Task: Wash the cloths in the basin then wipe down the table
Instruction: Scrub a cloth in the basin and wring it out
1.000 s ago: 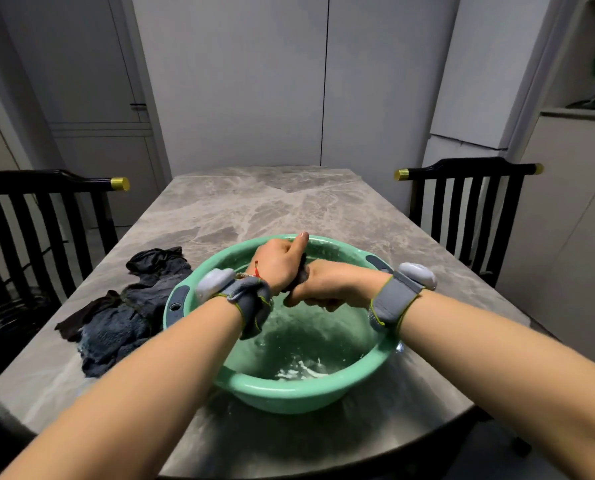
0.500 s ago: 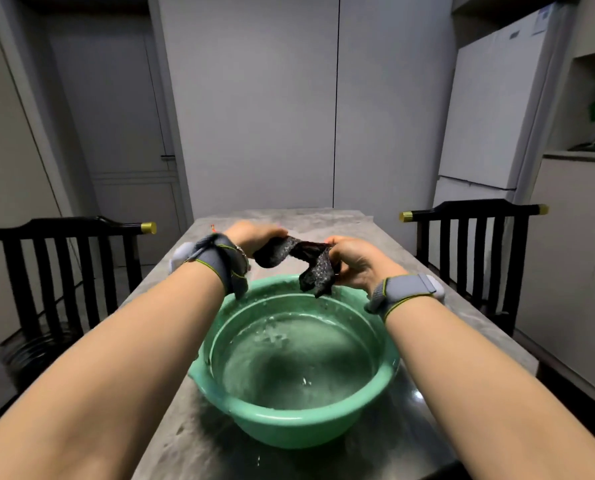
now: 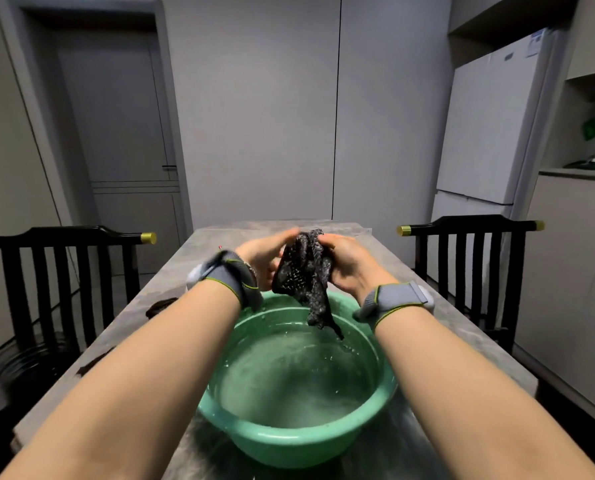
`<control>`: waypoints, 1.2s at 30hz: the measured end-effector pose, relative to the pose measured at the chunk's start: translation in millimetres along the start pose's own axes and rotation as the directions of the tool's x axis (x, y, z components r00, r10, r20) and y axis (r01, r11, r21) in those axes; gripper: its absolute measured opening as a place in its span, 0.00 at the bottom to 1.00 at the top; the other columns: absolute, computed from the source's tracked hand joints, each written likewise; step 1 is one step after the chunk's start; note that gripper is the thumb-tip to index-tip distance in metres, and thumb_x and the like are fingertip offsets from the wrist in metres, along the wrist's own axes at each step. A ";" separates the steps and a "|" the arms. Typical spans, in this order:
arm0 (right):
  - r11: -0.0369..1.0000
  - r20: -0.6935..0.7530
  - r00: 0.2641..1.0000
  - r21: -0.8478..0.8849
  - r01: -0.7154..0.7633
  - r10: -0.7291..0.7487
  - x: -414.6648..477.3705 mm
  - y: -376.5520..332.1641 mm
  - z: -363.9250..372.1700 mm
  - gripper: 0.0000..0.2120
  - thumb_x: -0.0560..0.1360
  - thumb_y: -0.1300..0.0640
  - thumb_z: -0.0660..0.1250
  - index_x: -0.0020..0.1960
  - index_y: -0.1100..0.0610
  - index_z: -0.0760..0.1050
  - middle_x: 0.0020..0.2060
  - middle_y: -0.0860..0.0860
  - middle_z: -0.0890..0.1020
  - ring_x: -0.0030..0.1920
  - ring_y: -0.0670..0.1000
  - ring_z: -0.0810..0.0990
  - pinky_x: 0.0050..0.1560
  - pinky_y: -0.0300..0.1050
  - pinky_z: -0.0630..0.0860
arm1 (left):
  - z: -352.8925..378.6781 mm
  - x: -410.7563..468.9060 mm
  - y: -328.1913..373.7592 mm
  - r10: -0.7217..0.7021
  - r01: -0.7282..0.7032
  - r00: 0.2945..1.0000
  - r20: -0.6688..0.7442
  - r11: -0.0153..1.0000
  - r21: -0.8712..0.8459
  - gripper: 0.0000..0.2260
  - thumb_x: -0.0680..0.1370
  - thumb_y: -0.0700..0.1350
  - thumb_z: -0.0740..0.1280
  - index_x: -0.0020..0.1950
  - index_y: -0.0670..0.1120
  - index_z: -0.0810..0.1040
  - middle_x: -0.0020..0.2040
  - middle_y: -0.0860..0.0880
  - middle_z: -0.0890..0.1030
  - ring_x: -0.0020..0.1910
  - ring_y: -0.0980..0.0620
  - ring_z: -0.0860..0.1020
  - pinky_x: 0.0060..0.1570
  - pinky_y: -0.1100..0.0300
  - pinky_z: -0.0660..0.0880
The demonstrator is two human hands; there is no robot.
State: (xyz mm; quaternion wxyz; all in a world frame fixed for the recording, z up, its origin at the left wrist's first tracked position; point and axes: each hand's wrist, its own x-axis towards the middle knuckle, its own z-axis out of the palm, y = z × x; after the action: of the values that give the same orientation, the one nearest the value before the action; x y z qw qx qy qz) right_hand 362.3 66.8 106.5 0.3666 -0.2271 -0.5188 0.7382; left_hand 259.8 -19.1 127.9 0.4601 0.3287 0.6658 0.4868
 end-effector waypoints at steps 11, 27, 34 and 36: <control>0.986 -0.280 0.956 -0.107 -0.124 0.090 1.5 5.3 -10.0 0.08 0.77 0.53 0.64 0.54 0.55 0.68 0.33 0.52 0.77 0.30 0.50 0.77 0.29 0.40 0.76 | 12.6 13.4 1.1 0.302 -0.348 0.909 -0.286 0.930 -0.123 0.12 0.74 0.40 0.65 0.30 0.45 0.72 0.27 0.48 0.72 0.29 0.50 0.71 0.30 0.64 0.68; 0.962 -0.177 0.983 -0.258 -0.086 0.040 -4.5 27.8 -7.2 0.10 0.76 0.66 0.62 0.52 0.52 0.70 0.35 0.51 0.71 0.32 0.47 0.68 0.34 0.40 0.66 | -38.1 23.4 -2.8 0.284 -0.472 0.816 -0.504 0.830 -0.296 0.14 0.73 0.33 0.66 0.35 0.47 0.67 0.30 0.48 0.71 0.34 0.50 0.73 0.29 0.65 0.70; 0.335 -0.204 0.939 -0.936 -0.104 -0.276 0.6 24.3 2.0 0.12 0.74 0.67 0.60 0.49 0.63 0.81 0.49 0.60 0.82 0.50 0.56 0.78 0.49 0.42 0.72 | -58.8 23.3 -10.1 0.338 -0.493 0.780 -0.526 0.850 -0.186 0.21 0.71 0.24 0.58 0.54 0.46 0.75 0.34 0.46 0.71 0.34 0.51 0.70 0.32 0.62 0.68; 0.301 -0.233 0.915 -0.944 -0.132 -0.329 1.1 18.6 2.6 0.11 0.74 0.67 0.59 0.45 0.64 0.81 0.49 0.62 0.81 0.53 0.62 0.77 0.51 0.45 0.73 | -66.6 23.7 -12.0 0.368 -0.475 0.789 -0.492 0.873 -0.109 0.22 0.71 0.24 0.58 0.55 0.45 0.77 0.33 0.46 0.71 0.31 0.51 0.68 0.29 0.65 0.66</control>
State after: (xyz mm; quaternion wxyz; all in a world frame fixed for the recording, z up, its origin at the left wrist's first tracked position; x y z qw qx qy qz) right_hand 354.0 62.5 90.2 0.3015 -0.5053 -0.7821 0.2050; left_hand 189.3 -24.9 116.4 0.2043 0.2913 0.6037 0.7134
